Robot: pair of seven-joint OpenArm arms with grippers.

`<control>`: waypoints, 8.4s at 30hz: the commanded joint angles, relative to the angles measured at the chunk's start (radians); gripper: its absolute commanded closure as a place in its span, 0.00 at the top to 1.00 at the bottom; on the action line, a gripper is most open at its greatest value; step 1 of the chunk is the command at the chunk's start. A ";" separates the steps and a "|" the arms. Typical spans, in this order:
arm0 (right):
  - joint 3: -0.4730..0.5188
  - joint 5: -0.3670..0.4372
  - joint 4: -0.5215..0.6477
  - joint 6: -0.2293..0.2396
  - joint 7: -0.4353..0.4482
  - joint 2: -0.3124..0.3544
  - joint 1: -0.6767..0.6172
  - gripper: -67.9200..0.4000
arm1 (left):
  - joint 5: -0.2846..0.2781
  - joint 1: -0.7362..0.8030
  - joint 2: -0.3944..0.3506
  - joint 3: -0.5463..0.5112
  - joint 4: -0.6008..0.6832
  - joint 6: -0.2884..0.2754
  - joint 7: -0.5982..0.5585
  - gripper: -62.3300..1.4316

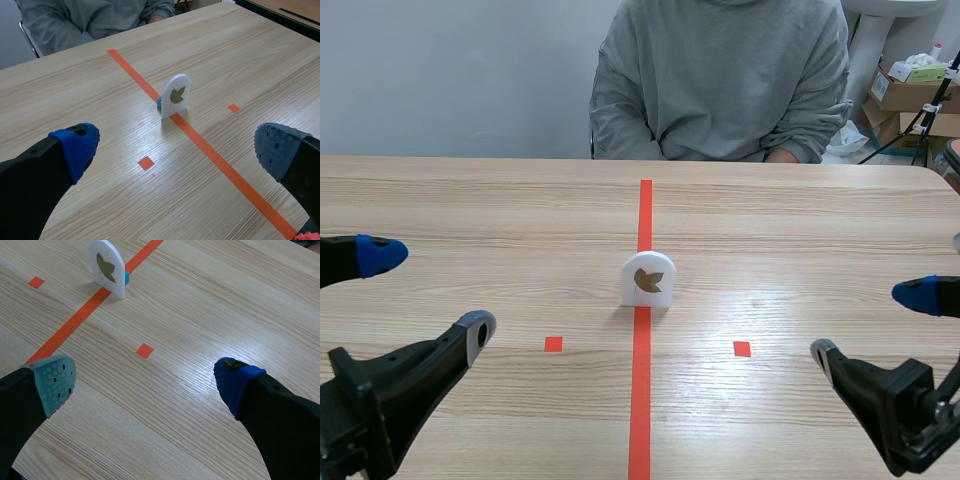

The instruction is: Do the leaf sorting experiment

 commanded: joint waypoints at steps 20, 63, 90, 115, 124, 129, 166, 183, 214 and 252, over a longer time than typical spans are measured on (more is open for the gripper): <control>-0.077 -0.138 -0.143 0.066 -0.131 0.037 0.336 0.83 | -0.005 0.005 0.069 -0.002 0.021 -0.002 -0.010 1.00; -0.776 -0.223 -1.032 0.206 0.039 -0.314 1.169 0.63 | -0.007 0.005 0.107 -0.074 0.021 -0.002 0.044 1.00; -0.773 -0.222 -1.032 0.127 0.031 -0.308 1.113 0.05 | -0.007 0.005 0.107 -0.074 0.021 -0.002 0.044 1.00; -0.398 -0.121 -0.995 -0.131 -0.064 -0.199 1.175 0.03 | -0.007 0.005 0.107 -0.074 0.021 -0.002 0.051 1.00; -0.399 -0.089 -1.241 -0.198 -0.037 -0.178 1.413 0.03 | -0.007 0.005 0.107 -0.074 0.021 -0.002 0.051 1.00; -0.399 -0.103 -1.424 -0.206 -0.014 -0.229 1.522 0.03 | -0.007 0.005 0.107 -0.074 0.021 -0.002 0.051 1.00; -0.300 -0.188 -1.430 -0.209 -0.204 -0.296 1.429 0.98 | -0.007 0.005 0.107 -0.074 0.021 -0.002 0.077 1.00; -0.253 -0.095 -0.320 -0.104 -0.203 -0.069 0.603 0.98 | -0.007 0.005 0.107 -0.074 0.021 -0.002 0.074 1.00; 0.243 0.102 -0.039 0.361 -0.025 -0.134 -0.005 0.98 | -0.006 0.005 0.107 -0.074 0.021 -0.005 0.123 1.00; 0.243 0.102 -0.039 0.361 -0.029 -0.133 0.014 0.98 | -0.004 0.005 0.107 -0.074 0.021 -0.005 0.127 1.00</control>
